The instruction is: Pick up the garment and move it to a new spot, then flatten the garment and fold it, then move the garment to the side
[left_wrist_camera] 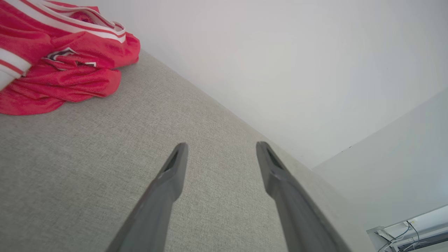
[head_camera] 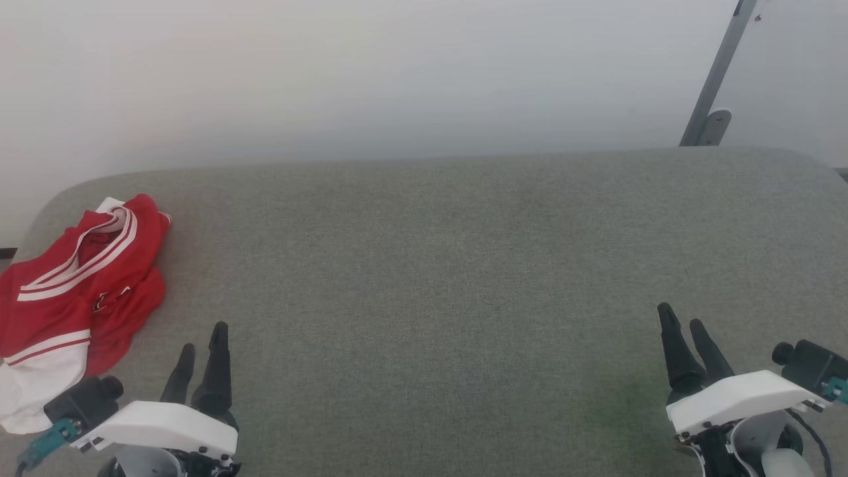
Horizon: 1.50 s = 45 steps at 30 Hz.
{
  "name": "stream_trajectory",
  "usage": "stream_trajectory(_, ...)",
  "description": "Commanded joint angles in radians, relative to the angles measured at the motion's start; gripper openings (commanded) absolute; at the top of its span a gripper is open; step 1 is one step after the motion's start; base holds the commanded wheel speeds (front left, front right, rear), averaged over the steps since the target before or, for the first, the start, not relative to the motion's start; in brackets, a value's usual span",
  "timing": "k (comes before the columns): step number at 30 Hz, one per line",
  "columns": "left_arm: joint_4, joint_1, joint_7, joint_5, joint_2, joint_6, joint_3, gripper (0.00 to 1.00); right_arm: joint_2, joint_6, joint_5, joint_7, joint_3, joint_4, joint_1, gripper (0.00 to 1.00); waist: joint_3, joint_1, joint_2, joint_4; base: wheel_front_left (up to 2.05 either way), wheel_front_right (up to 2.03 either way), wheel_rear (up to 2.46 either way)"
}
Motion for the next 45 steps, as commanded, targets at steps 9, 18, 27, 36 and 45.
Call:
stream_trajectory(9,-0.031,0.007,-0.032,0.121,0.014,0.007,0.003,1.00,-0.003,0.000,-0.134,-0.025,-0.002,-0.024,-0.014,1.00,-0.004,0.0000,-0.0001,0.001,0.00,0.00,0.00)
stream_trajectory(18,-0.047,0.018,-0.058,0.220,0.017,0.014,0.001,1.00,-0.001,0.000,-0.242,-0.042,-0.003,-0.033,-0.012,1.00,-0.008,0.0000,-0.0001,0.001,0.00,0.00,0.00)
stream_trajectory(27,-0.060,0.031,-0.080,0.310,0.021,0.022,-0.001,1.00,-0.002,0.000,-0.339,-0.060,-0.010,-0.041,-0.012,1.00,-0.012,0.0000,-0.0001,0.001,0.00,0.00,0.00)
stream_trajectory(36,-0.071,0.040,-0.102,0.393,0.028,0.029,-0.007,1.00,0.000,0.000,-0.439,-0.075,-0.019,-0.046,-0.011,1.00,-0.018,0.0000,-0.0001,-0.002,0.00,0.00,0.00)
stream_trajectory(45,-0.080,0.044,-0.121,0.466,0.035,0.034,-0.012,1.00,0.000,0.000,-0.533,-0.095,-0.022,-0.048,-0.018,1.00,-0.022,0.0000,-0.0001,-0.007,0.00,0.00,0.00)
